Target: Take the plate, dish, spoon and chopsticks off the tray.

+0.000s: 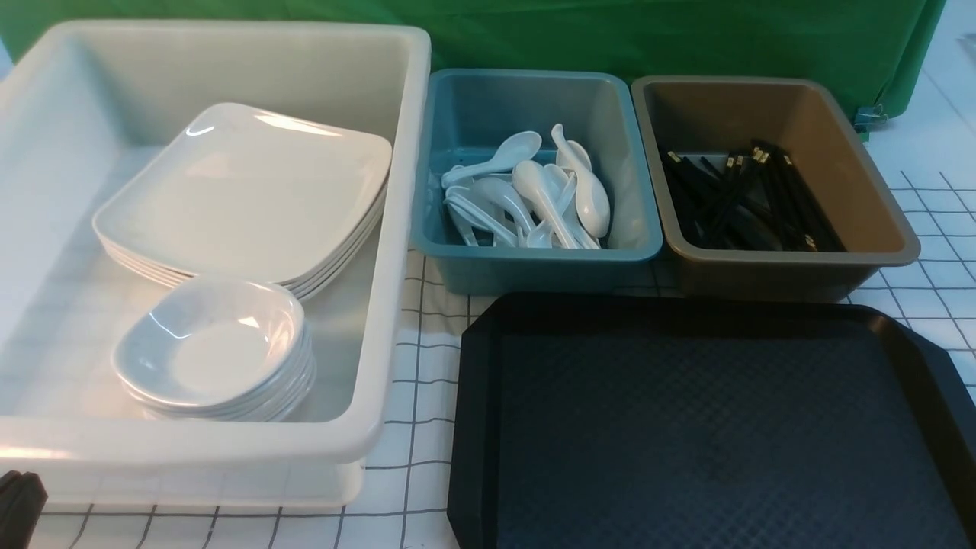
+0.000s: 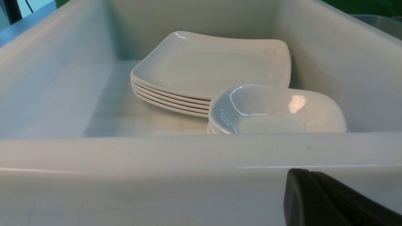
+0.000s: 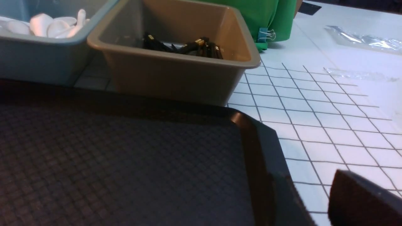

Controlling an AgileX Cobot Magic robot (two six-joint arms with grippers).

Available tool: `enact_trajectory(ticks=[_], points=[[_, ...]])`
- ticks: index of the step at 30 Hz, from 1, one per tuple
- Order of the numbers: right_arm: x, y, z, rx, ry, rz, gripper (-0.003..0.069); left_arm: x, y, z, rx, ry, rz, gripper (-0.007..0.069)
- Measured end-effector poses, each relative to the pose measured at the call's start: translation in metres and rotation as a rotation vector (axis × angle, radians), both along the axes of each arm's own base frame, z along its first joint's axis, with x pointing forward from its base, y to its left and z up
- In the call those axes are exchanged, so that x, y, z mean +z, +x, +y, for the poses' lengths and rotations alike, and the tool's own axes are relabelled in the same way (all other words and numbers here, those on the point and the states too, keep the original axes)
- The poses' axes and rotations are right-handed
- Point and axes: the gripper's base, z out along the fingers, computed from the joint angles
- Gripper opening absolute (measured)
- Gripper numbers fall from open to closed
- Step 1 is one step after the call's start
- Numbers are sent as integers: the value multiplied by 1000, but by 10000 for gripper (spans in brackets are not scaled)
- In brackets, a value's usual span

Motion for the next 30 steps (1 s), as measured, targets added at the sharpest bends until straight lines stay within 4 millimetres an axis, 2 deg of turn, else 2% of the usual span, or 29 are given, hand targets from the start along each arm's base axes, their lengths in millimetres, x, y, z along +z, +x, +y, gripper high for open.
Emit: enact_trajectory(ticks=[30], points=[[0, 0, 0, 2, -11, 0, 240, 0, 0, 0, 0, 1, 0, 4]])
